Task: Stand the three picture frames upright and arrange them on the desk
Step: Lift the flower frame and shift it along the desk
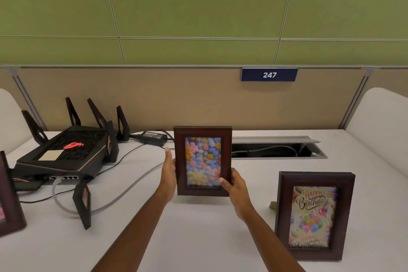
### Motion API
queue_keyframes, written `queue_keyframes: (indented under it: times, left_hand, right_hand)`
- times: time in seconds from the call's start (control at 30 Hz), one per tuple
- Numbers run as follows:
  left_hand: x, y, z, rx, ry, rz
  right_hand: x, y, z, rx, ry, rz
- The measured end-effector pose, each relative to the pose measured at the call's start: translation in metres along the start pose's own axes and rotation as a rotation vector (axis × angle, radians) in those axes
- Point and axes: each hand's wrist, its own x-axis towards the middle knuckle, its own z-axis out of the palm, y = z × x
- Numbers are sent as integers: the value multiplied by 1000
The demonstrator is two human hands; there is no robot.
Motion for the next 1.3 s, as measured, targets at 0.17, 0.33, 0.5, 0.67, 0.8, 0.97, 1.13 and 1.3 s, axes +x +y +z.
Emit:
queue_keyframes:
  times: [0.17,0.33,0.5,0.67,0.8,0.97,1.13,1.3]
  left_hand:
    - [36,1,-5,-35,13,-2]
    - [58,-9,-9,11,18,-6]
    - [69,-18,-11,35,-19,-4]
    - [67,-24,-7,-34,-53,-5]
    - [64,-32,-5,-29,-26,2]
    - [58,-36,-4,9,-13,5]
    - [54,-35,-2,54,-16,-9]
    - [48,-35,1,111,1,-18]
  right_hand:
    - [33,4,4,-32,-2,19]
    - [48,15,5,-27,2,57]
    - [52,25,4,-46,27,76]
    - [47,27,1,-33,57,61]
    - [38,31,-1,-47,80,64]
    - [28,33,-3,-42,97,69]
    - [29,29,-5,-88,75,96]
    - [32,28,-6,-116,68,106]
